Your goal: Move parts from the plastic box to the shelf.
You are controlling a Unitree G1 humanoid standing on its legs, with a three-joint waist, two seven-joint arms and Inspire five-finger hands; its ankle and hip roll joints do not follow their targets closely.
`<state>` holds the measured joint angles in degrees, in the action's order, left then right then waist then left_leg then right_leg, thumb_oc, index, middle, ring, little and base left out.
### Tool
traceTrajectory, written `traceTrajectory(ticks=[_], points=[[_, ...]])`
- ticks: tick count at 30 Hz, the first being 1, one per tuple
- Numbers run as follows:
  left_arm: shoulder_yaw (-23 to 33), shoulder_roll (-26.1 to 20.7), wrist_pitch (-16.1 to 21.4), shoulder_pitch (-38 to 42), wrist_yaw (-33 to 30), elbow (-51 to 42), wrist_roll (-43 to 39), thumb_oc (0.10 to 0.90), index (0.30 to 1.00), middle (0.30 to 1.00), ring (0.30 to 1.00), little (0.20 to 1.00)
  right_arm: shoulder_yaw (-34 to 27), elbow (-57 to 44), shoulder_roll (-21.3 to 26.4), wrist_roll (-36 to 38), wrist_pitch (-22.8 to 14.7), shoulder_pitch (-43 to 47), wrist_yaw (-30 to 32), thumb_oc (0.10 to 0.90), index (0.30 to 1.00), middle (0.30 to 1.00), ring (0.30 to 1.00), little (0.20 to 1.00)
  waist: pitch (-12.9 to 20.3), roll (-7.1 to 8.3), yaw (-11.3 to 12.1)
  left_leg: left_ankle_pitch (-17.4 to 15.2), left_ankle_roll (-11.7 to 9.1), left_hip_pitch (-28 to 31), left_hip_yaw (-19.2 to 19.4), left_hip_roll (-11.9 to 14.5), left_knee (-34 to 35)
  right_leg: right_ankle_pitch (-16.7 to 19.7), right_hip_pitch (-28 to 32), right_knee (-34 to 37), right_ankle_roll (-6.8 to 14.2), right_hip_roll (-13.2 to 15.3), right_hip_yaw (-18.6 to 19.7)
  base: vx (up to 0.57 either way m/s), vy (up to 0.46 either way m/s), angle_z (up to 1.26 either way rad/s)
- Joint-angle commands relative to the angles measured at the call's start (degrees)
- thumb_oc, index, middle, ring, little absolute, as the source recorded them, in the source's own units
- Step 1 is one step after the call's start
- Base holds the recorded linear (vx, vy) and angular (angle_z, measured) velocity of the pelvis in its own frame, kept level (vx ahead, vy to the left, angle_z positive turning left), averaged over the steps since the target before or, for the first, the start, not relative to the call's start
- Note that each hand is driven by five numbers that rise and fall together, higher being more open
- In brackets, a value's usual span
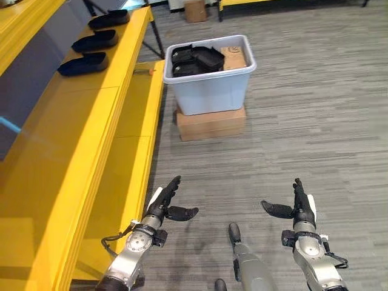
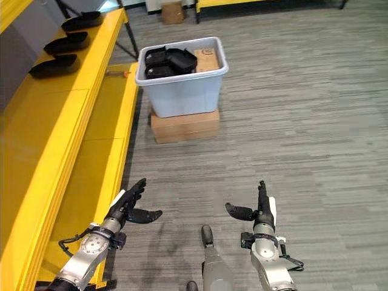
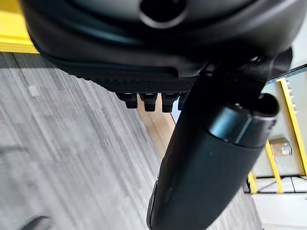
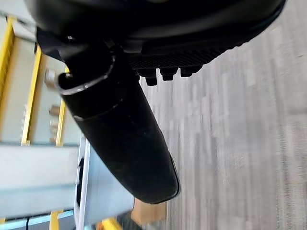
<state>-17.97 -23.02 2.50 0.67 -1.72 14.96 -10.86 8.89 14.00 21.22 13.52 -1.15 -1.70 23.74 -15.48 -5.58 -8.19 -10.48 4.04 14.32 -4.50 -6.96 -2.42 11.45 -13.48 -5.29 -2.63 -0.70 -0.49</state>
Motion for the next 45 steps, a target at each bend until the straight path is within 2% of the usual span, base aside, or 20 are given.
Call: traceTrajectory(ticks=[1, 3, 6, 8, 9, 10, 12, 13, 14, 15, 17, 21, 23, 25, 29, 34, 38, 42, 44, 45], points=[[2.54, -2.22, 5.18, 3.37, -0.05, -8.22, -0.52, 0.900, 1.000, 1.000, 1.000, 1.000, -1.00, -4.90, 1.31, -1.69, -5.80, 4.82, 1.82, 0.900, 1.000, 1.000, 1.000, 1.000, 1.43, 2.84, -0.80, -5.60, 2.67, -3.21, 1.05, -0.75, -4.73, -7.59, -2.53, -6.50, 6.89, 1.69, 0.45, 0.35, -0.206, -0.18], [2.75, -2.01, 4.13, 3.20, -0.10, -8.69, -0.77, 0.900, 1.000, 1.000, 1.000, 1.000, -1.42, -5.31, 1.51, -2.01, -5.59, 4.55, 1.86, 0.900, 1.000, 1.000, 1.000, 1.000, 1.57, 2.54, -1.17, -6.52, 2.12, -2.63, 1.39, -0.54, -7.11, -9.12, -2.49, -8.03, 6.35, 1.46, 0.44, 0.41, -0.242, -0.03], [2.75, -1.90, 3.29, 3.07, 0.10, -8.21, -1.54, 0.900, 1.000, 1.000, 1.000, 1.000, -2.04, -6.32, 2.64, -1.42, -5.01, 3.33, 1.72, 0.900, 1.000, 1.000, 1.000, 1.000, 2.37, 1.56, -2.04, 0.39, -1.67, -2.88, 2.14, 0.51, -15.03, -11.58, -0.60, -7.94, 4.15, -0.09, 0.10, 0.41, -0.261, 0.21], [2.56, -1.53, 2.39, 3.68, 1.00, -7.83, -2.06, 0.900, 1.000, 1.000, 1.000, 1.000, -2.71, -6.17, 3.65, -1.00, -4.72, 2.61, 1.36, 0.900, 1.000, 1.000, 1.000, 1.000, 2.85, 1.49, -2.40, 7.57, -5.28, -6.98, 4.19, -0.03, -26.20, -12.64, 2.59, -5.83, 2.59, -0.30, -0.63, 0.33, -0.239, 0.20], [2.54, -1.55, 2.30, 3.78, 1.18, -7.78, -1.95, 0.900, 1.000, 1.000, 1.000, 1.000, -2.79, -6.17, 3.82, -1.01, -4.85, 2.52, 1.44, 0.900, 1.000, 1.000, 1.000, 1.000, 2.92, 1.49, -2.41, 8.20, -5.72, -8.03, 4.53, -0.06, -27.82, -12.71, 3.00, -5.49, 2.40, -0.28, -0.76, 0.27, -0.260, 0.25], [2.75, -1.65, 2.15, 3.87, 1.55, -7.67, -1.51, 0.900, 1.000, 1.000, 1.000, 1.000, -2.89, -6.31, 4.35, -0.62, -4.93, 2.18, 1.80, 0.900, 1.000, 1.000, 1.000, 1.000, 2.90, 2.40, -2.21, 9.24, -6.54, -13.87, 7.54, 0.37, -35.71, -13.65, 5.29, -4.58, 1.75, 0.41, -1.02, 0.20, -0.211, 0.19], [2.98, -1.70, 2.32, 3.83, 1.65, -7.48, -1.68, 0.900, 1.000, 1.000, 1.000, 1.000, -3.05, -6.09, 4.31, -0.03, -4.85, 2.28, 2.23, 0.900, 1.000, 1.000, 1.000, 1.000, 2.58, 3.01, -1.84, 8.11, -5.90, -18.99, 9.89, 1.31, -40.35, -14.54, 6.93, -4.40, 1.34, 0.76, -1.19, 0.22, -0.205, 0.21], [3.48, -1.64, 2.98, 3.57, 1.68, -7.01, -1.51, 0.900, 1.000, 1.000, 1.000, 1.000, -2.82, -5.16, 3.97, 0.07, -5.26, 2.99, 2.62, 0.900, 1.000, 1.000, 1.000, 1.000, 2.09, 3.50, -1.17, 5.10, -3.74, -22.41, 11.15, 2.17, -38.14, -15.49, 8.13, -4.71, 1.26, 0.66, -0.44, 0.21, -0.135, 0.16], [3.54, -1.66, 3.05, 3.52, 1.67, -6.99, -1.48, 0.900, 1.000, 1.000, 1.000, 1.000, -2.77, -5.06, 3.93, 0.06, -5.28, 3.07, 2.63, 0.900, 1.000, 1.000, 1.000, 1.000, 1.99, 3.52, -1.01, 4.71, -3.51, -22.50, 11.30, 2.27, -37.86, -15.64, 8.24, -4.83, 1.29, 0.60, -0.25, 0.28, -0.052, -0.03], [4.07, -2.01, 3.99, 2.75, 0.91, -6.99, -0.98, 0.900, 1.000, 1.000, 1.000, 1.000, -2.42, -4.69, 3.44, -0.05, -5.07, 3.81, 2.36, 0.900, 1.000, 1.000, 1.000, 1.000, 1.48, 4.01, -0.41, 2.81, -1.42, -23.53, 11.70, 3.19, -31.68, -16.13, 9.06, -5.22, 1.47, 0.42, 0.92, 0.25, 0.036, -0.17], [4.66, -2.59, 5.25, 1.92, 0.22, -7.26, -1.18, 0.900, 1.000, 1.000, 1.000, 1.000, -2.34, -4.96, 3.18, -0.01, -5.02, 3.98, 2.13, 0.900, 1.000, 1.000, 1.000, 1.000, 0.74, 4.16, 0.07, 3.96, -1.25, -24.11, 12.25, 4.34, -24.44, -16.88, 10.38, -5.38, 1.38, -0.05, 1.71, 0.25, 0.052, -0.41], [6.03, -2.82, 7.01, 1.43, -1.98, -6.61, -0.07, 0.900, 1.000, 1.000, 1.000, 1.000, -1.56, -4.50, 3.04, 0.38, -5.29, 3.77, 0.57, 0.900, 1.000, 1.000, 1.000, 1.000, -0.30, 3.53, 2.04, 11.92, -4.67, -26.35, 8.87, 7.77, -5.36, -19.76, 16.11, -4.13, 1.32, -1.92, 4.38, 0.32, 0.081, -0.41], [6.86, -2.79, 10.73, 1.19, -2.18, -6.17, 0.94, 0.900, 1.000, 1.000, 1.000, 1.000, -0.83, -4.13, 3.15, 0.73, -5.21, 3.88, -1.12, 0.900, 1.000, 1.000, 1.000, 1.000, -0.73, 3.73, 2.68, 15.66, -6.17, -26.14, 6.94, 10.69, 1.23, -21.35, 18.63, -4.17, 1.07, -2.09, 5.78, 0.35, 0.065, -0.55], [8.05, -3.06, 12.65, 0.80, -3.64, -7.26, 4.09, 0.900, 1.000, 1.000, 1.000, 1.000, 0.15, -4.18, 3.64, 0.09, -4.64, 4.31, -4.37, 0.900, 1.000, 1.000, 1.000, 1.000, -1.28, 4.31, 3.17, 15.94, -6.68, -26.41, 4.85, 14.30, 6.45, -23.50, 20.48, -6.03, 1.31, -0.91, 7.74, 0.48, 0.150, -0.74], [9.03, -2.73, 10.90, 1.96, -8.07, -5.18, 3.16, 0.900, 1.000, 1.000, 1.000, 1.000, 0.91, -4.24, 3.85, 0.09, -5.06, 3.90, -7.06, 0.900, 1.000, 1.000, 1.000, 1.000, -1.68, 3.48, 2.59, 15.20, -7.86, -26.49, 7.13, 16.52, 6.99, -27.29, 21.84, -9.91, 2.13, 0.64, 6.59, 0.42, 0.164, -0.56], [8.62, -3.14, 9.42, 3.34, -9.07, -4.66, 6.09, 0.900, 1.000, 1.000, 1.000, 1.000, 2.43, -3.40, 3.04, 0.34, -6.42, 4.22, -7.52, 0.900, 1.000, 1.000, 1.000, 1.000, -0.91, 2.34, 3.83, 15.37, -8.28, -26.15, 5.30, 13.97, 2.22, -29.92, 22.33, -12.36, 2.26, 1.01, 6.18, 0.43, 0.181, -0.17], [8.31, -4.40, 9.00, 3.74, -6.10, -4.86, 6.10, 0.900, 1.000, 1.000, 1.000, 1.000, 2.27, -4.26, 2.12, -0.12, -6.54, 3.60, -6.12, 0.900, 1.000, 1.000, 1.000, 1.000, 0.51, 2.67, 4.86, 12.16, -6.21, -26.53, 6.41, 9.29, -4.92, -28.30, 22.21, -15.80, 3.52, 3.36, 2.78, 0.38, 0.184, -0.02], [7.22, -5.71, 7.71, 3.49, -4.07, -6.55, 7.37, 0.900, 1.000, 1.000, 1.000, 1.000, 2.27, -5.57, 0.28, -0.54, -5.91, 3.78, -3.32, 0.900, 1.000, 1.000, 1.000, 1.000, 2.61, 5.01, 6.33, 7.83, -0.43, -25.41, 7.00, 3.14, -6.68, -15.85, 20.04, -29.29, 7.96, 6.27, 1.39, 0.37, 0.195, 0.09], [7.02, -5.74, 7.26, 3.36, -3.29, -7.34, 7.74, 0.900, 1.000, 1.000, 1.000, 1.000, 2.22, -5.87, -0.66, -1.43, -5.67, 3.87, -2.74, 0.900, 1.000, 1.000, 1.000, 1.000, 3.42, 4.53, 7.48, 6.61, 1.50, -25.19, 6.71, 1.82, -6.81, -9.03, 17.18, -39.73, 8.70, 7.98, 0.10, 0.26, 0.194, 0.20], [6.99, -5.75, 7.23, 3.29, -3.12, -7.41, 7.84, 0.900, 1.000, 1.000, 1.000, 1.000, 2.25, -5.72, -0.81, -2.07, -5.72, 3.94, -3.07, 0.900, 1.000, 1.000, 1.000, 1.000, 3.45, 4.46, 7.74, 6.31, 1.81, -25.15, 6.75, 1.54, -6.96, -8.73, 16.51, -41.44, 8.62, 8.69, -0.36, 0.32, 0.224, 0.10]])
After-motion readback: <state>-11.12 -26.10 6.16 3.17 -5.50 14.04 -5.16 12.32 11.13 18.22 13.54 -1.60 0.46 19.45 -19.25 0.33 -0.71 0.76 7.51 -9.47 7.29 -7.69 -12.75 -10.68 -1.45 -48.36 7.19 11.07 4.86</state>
